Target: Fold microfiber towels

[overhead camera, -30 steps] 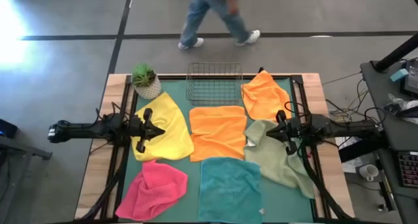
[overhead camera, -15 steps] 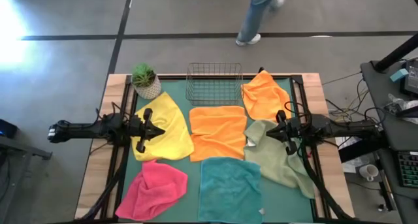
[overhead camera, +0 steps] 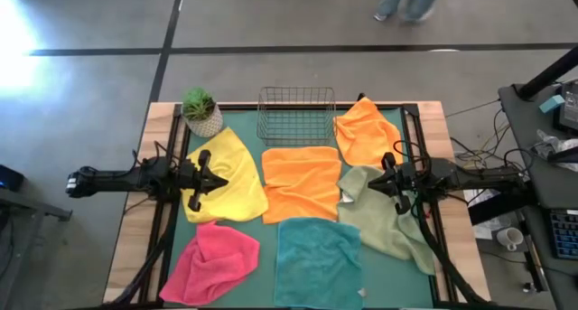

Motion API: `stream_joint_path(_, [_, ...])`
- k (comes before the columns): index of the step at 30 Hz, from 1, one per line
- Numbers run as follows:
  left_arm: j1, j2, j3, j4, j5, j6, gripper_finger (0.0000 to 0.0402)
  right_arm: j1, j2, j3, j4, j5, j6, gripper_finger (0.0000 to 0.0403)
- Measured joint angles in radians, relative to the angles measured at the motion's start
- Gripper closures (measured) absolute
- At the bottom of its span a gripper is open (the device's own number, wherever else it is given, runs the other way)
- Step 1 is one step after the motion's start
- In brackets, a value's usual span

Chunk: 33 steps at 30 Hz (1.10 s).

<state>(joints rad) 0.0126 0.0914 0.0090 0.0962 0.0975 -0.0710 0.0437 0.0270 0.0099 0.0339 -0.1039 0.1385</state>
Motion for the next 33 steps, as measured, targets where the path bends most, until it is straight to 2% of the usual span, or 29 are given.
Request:
stream_joint_path(17, [0.000, 0.000, 0.000, 0.000, 0.000, 0.000, 0.0402, 0.000, 0.000, 0.000, 0.009, 0.000, 0.007, 0.0380])
stream_joint_path(26, [0.000, 0.000, 0.000, 0.000, 0.000, 0.000, 0.0402, 0.000, 0.000, 0.000, 0.025, 0.000, 0.354, 0.0380])
stream_joint_path(33, [0.000, 0.000, 0.000, 0.000, 0.000, 0.000, 0.0402, 0.000, 0.000, 0.000, 0.049, 0.000, 0.386, 0.0380])
